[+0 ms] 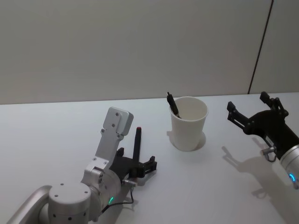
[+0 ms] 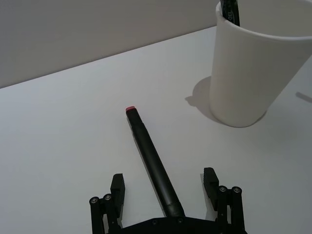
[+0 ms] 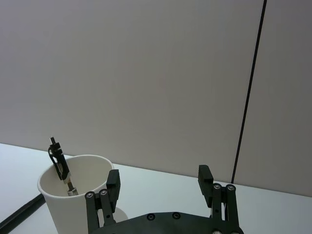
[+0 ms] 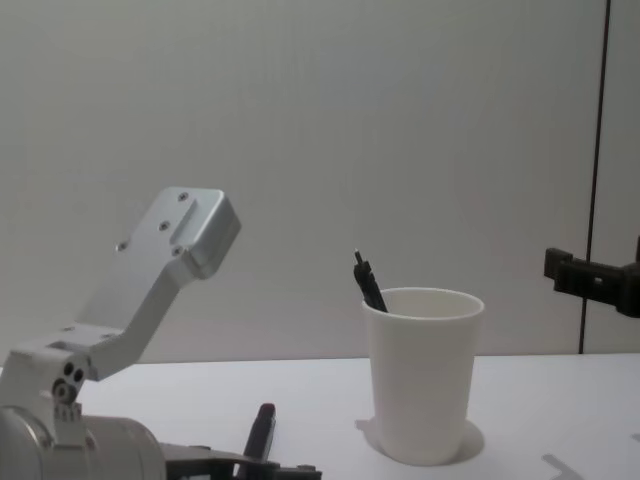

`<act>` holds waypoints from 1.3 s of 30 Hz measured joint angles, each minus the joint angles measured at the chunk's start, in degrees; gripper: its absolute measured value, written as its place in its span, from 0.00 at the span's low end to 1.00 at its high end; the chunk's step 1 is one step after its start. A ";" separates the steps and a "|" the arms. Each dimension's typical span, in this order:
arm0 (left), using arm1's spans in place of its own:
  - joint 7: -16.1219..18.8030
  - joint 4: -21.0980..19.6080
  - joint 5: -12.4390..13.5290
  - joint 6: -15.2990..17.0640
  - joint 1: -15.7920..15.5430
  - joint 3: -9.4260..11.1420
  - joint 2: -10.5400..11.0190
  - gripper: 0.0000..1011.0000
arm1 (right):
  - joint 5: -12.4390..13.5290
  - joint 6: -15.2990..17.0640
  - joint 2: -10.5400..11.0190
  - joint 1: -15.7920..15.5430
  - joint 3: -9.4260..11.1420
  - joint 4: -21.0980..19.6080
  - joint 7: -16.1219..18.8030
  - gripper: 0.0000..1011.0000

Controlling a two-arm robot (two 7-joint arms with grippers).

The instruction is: Place the pen into the pen holder.

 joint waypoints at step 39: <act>-2.46 0.15 2.31 2.15 -0.59 -0.28 -0.18 0.37 | 0.00 0.00 0.00 0.00 0.00 0.00 0.00 0.99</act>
